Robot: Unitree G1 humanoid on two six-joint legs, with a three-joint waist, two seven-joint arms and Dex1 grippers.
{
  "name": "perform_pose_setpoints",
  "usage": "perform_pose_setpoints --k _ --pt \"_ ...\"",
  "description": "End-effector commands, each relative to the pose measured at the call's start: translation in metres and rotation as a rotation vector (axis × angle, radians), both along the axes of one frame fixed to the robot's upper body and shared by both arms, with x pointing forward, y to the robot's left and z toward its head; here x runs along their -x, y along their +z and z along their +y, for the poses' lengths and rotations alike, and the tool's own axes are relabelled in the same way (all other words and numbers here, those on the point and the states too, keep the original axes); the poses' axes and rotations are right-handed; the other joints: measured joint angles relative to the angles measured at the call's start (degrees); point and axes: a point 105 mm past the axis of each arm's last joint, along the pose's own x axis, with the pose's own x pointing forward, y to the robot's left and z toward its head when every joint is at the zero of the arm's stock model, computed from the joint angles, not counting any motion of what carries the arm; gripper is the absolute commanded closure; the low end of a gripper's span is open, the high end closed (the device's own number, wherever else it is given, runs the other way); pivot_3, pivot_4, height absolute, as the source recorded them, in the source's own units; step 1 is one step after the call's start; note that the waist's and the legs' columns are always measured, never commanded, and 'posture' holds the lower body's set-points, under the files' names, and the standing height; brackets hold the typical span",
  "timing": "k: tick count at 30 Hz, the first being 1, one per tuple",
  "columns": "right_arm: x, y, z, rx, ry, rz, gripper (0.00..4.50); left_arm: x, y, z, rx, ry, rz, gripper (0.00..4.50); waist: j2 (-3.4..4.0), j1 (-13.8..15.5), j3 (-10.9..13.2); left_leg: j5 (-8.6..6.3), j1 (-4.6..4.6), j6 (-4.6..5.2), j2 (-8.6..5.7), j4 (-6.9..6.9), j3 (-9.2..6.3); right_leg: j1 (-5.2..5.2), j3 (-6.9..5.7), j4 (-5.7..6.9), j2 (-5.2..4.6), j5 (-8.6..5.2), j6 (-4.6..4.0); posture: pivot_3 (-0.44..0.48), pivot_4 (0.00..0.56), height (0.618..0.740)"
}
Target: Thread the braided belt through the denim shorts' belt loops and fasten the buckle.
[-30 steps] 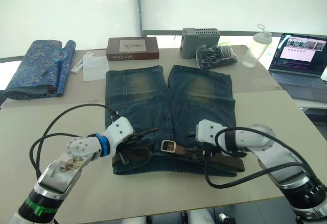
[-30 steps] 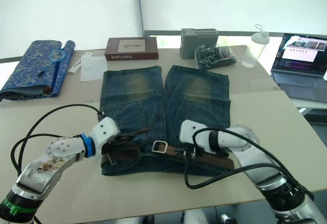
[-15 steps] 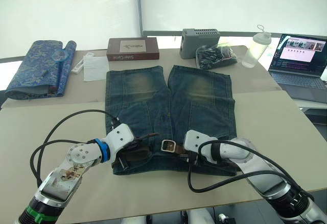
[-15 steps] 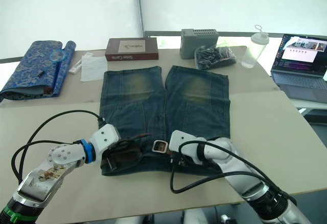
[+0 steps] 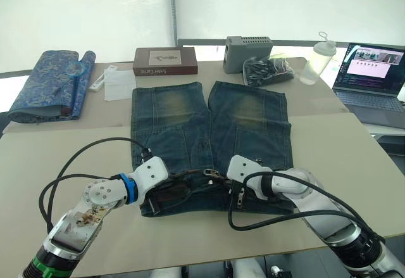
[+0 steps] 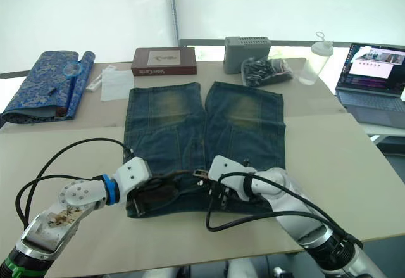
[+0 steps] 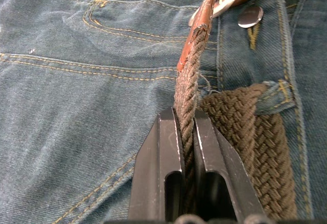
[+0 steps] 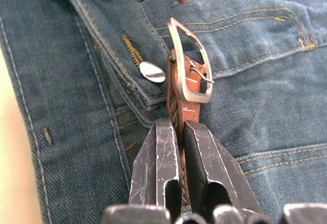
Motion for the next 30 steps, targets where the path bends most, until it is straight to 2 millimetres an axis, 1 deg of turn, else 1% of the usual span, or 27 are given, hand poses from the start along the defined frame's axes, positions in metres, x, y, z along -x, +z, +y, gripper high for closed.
perform_pose_setpoints --k 1,5,9,12,15,21,25,28,30 --pt "0.0 0.017 -0.001 -0.057 -0.042 -0.034 4.45 0.004 0.007 -0.011 0.014 -0.04 -0.03 4.5 0.0 0.0 0.0 0.0 -0.01 0.0 -0.02 0.0 0.0 -0.01 0.01 -0.01 -0.01 0.0 0.0 0.0 0.15 0.74" --pt "0.001 0.023 0.0 -0.105 -0.073 -0.017 4.45 0.004 0.006 -0.016 0.014 -0.048 -0.033 4.5 0.0 0.0 0.0 0.0 -0.03 0.0 -0.02 -0.01 0.0 -0.02 0.01 -0.03 -0.01 0.0 0.0 0.0 0.15 0.74" --pt "0.003 0.027 0.003 -0.134 -0.08 -0.007 4.45 0.0 0.005 -0.018 0.009 -0.028 -0.042 4.5 0.0 0.0 0.0 0.0 -0.02 0.0 0.0 -0.02 0.0 -0.02 0.01 -0.01 0.01 0.0 0.0 0.0 0.15 0.74" --pt "0.006 0.03 0.005 -0.151 -0.071 -0.007 4.45 -0.005 0.005 -0.026 0.041 -0.009 -0.036 4.5 0.0 0.0 0.0 0.0 -0.02 0.0 0.0 0.0 0.0 -0.01 0.01 -0.01 0.01 0.0 0.0 0.0 0.15 0.74" --pt "0.007 0.031 0.008 -0.164 -0.06 -0.007 4.45 -0.012 0.008 -0.04 0.103 0.026 -0.028 4.5 -0.01 0.0 0.0 0.0 -0.03 0.01 -0.02 0.01 0.0 0.0 0.01 0.0 0.01 0.0 0.02 0.0 0.15 0.74" --pt "0.009 0.034 0.013 -0.189 -0.047 -0.009 4.45 -0.02 0.009 -0.048 0.156 0.082 -0.014 4.5 -0.01 -0.2 0.0 0.0 -0.02 0.01 0.0 -0.01 0.0 0.0 0.04 0.01 0.08 -0.01 0.01 0.0 0.15 0.74" --pt "0.009 0.034 0.016 -0.191 -0.028 -0.019 4.45 -0.019 0.007 -0.057 0.158 0.06 -0.027 4.5 -0.01 -0.2 0.0 0.0 -0.02 0.01 0.0 0.0 -0.01 0.01 0.04 0.02 0.07 0.0 0.01 0.0 0.15 0.74" --pt "0.006 0.034 0.017 -0.186 -0.024 -0.032 4.45 -0.019 0.006 -0.06 0.152 0.042 -0.029 4.5 -0.01 -0.2 0.0 0.0 -0.01 0.01 -0.01 0.01 -0.01 0.01 0.05 0.02 0.06 0.0 0.01 0.0 0.15 0.74" --pt "0.003 0.034 0.015 -0.152 -0.013 -0.065 4.45 -0.021 0.007 -0.057 0.144 0.05 -0.036 4.5 -0.01 -0.2 0.0 0.0 -0.01 0.01 0.0 0.01 -0.01 0.01 0.05 0.02 0.07 0.0 0.01 0.0 0.15 0.74"
